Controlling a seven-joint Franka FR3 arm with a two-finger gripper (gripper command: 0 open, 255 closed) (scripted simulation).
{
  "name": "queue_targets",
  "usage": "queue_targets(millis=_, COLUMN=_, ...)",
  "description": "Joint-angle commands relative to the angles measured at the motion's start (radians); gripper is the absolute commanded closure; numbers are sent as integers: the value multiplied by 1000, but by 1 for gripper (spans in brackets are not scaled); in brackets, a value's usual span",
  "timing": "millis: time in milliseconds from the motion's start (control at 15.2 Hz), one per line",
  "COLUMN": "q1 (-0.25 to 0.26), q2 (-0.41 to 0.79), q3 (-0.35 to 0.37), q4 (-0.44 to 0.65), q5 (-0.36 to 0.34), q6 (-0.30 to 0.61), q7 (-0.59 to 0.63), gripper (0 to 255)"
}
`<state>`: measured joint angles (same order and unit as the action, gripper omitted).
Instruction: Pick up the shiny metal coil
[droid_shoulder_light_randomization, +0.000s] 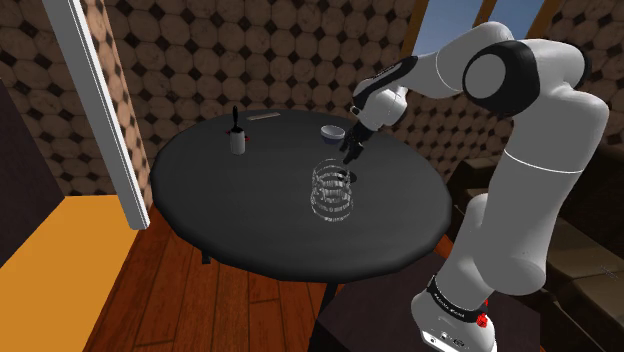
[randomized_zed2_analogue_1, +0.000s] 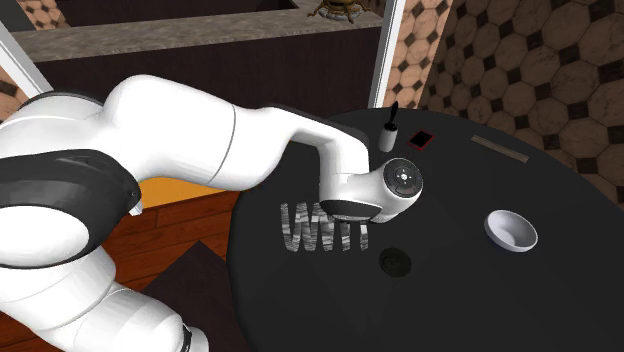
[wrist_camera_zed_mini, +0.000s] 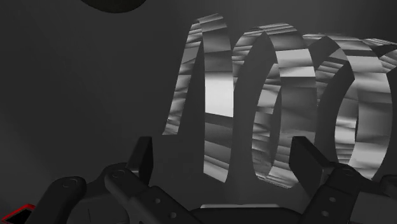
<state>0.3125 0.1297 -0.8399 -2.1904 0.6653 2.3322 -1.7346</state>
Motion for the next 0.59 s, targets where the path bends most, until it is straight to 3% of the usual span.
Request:
queue_targets(millis=0, q1=-8, q2=25, q3=7, q4=-2, q5=36, q6=9, q7=-31, gripper=0)
queue_targets(millis=198, q1=-15, q2=44, q3=15, q4=-5, q5=63, q6=17, q7=-54, gripper=0)
queue_targets(millis=264, q1=-16, q2=45, q3=15, q4=-4, q5=63, q6=16, q7=-54, gripper=255)
queue_targets(millis=528, q1=-15, q2=43, q3=14, q4=-4, q5=61, q6=15, q7=-52, gripper=255)
